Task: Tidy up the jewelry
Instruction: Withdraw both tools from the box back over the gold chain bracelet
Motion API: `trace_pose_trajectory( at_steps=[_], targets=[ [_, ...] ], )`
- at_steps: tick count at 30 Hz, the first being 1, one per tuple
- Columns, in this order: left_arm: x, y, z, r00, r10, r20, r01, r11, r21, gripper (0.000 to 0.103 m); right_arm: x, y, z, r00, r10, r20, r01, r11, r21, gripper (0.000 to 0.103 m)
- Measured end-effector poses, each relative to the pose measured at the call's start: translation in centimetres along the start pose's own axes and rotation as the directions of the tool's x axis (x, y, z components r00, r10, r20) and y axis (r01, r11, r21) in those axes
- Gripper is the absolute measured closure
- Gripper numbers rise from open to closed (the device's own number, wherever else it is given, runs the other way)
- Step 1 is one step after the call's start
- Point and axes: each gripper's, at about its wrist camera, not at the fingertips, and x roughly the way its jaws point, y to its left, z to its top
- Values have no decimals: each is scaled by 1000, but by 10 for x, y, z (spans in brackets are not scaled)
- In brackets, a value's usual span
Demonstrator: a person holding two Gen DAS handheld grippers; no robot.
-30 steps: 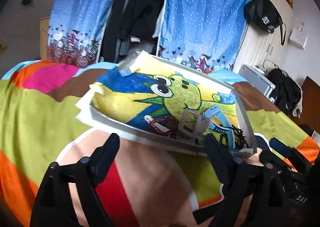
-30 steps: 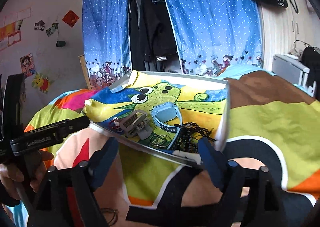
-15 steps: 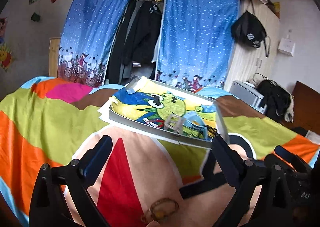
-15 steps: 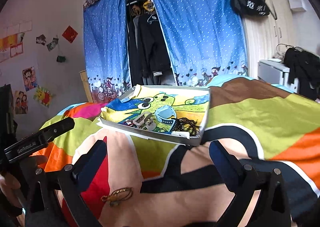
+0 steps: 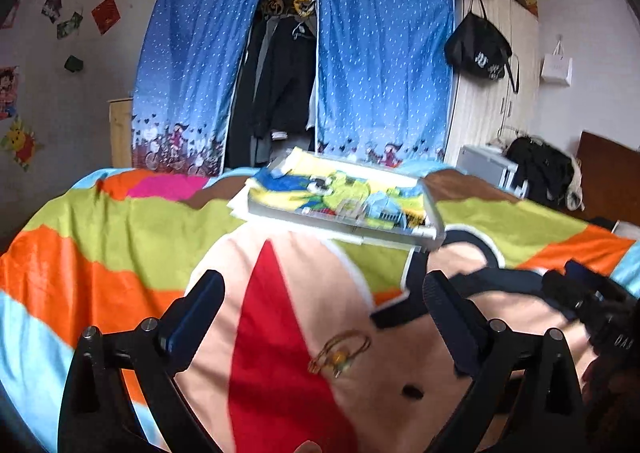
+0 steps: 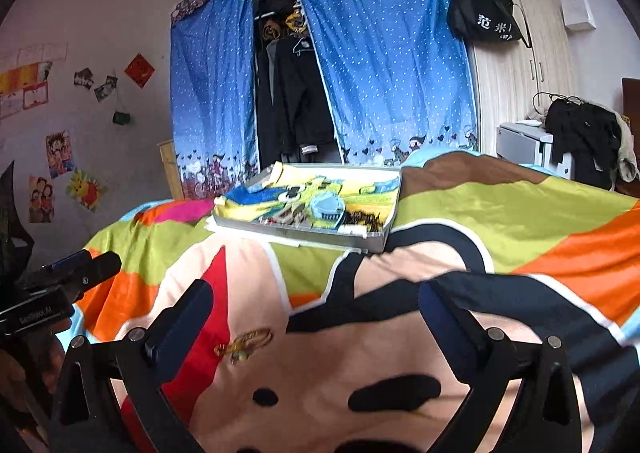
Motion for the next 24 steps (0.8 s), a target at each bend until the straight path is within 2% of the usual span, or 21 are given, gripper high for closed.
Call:
trace_pose_trajectory(
  at_steps=[7,16,24],
  targets=[
    [-4,8,-36,996,19,-88,-19,1000,1,6,-12,10,-29,998,15,-60,-16,1000,-16,0],
    [-4,8,-63,984,23,-175,-18,999,29,6,-4,19,-56,980,11,-199,-16,1000,-22,0],
    [-1,15,-74,972,30,-233,-27,999,16,6,7,20,-67,969,8,-246,-16,999,-32,0]
  ],
)
